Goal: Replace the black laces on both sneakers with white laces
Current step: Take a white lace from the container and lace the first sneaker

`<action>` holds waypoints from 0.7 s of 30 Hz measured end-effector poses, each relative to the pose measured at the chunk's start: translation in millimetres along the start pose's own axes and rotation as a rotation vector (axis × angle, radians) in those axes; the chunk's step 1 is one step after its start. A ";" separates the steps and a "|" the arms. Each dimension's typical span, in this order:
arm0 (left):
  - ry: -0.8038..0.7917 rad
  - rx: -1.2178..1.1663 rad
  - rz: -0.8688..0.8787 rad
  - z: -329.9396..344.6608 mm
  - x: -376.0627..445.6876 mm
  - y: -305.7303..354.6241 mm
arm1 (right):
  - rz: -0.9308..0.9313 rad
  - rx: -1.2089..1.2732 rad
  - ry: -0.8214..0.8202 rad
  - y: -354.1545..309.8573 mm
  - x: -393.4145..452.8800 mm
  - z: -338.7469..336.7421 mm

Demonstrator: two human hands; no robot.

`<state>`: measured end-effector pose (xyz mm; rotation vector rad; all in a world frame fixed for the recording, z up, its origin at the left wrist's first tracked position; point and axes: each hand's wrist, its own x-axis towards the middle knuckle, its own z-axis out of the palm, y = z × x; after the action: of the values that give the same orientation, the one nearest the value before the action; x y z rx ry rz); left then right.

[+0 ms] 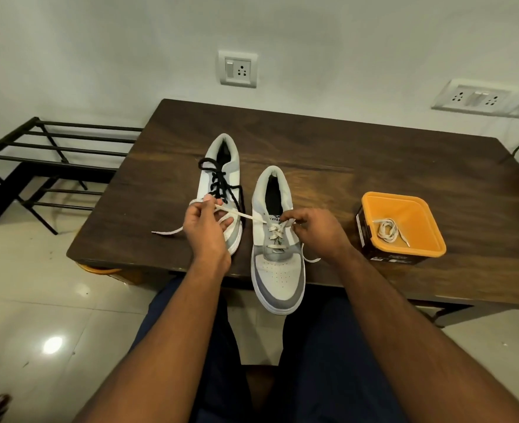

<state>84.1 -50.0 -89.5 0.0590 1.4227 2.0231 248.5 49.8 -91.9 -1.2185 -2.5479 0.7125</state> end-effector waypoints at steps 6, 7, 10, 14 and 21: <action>-0.833 0.846 0.223 19.2 -25.1 5.9 | 0.137 0.661 0.163 -9.8 -5.2 -5.6; -0.882 1.012 0.300 20.1 -24.1 5.1 | 0.083 0.660 0.137 -12.5 -5.7 -10.4; -0.925 1.157 0.462 16.4 -19.4 4.9 | -0.085 0.450 -0.042 -16.7 -3.6 -20.6; -0.846 0.950 0.424 4.8 -16.4 5.9 | -0.084 0.269 -0.191 -9.7 -0.9 -23.1; -0.567 0.721 0.291 -22.7 3.0 -0.2 | 0.029 0.639 -0.151 9.6 -14.4 -47.1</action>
<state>73.0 -67.1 -100.0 1.1037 1.7245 1.4070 282.8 59.2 -56.5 -0.9995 -2.1274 1.5195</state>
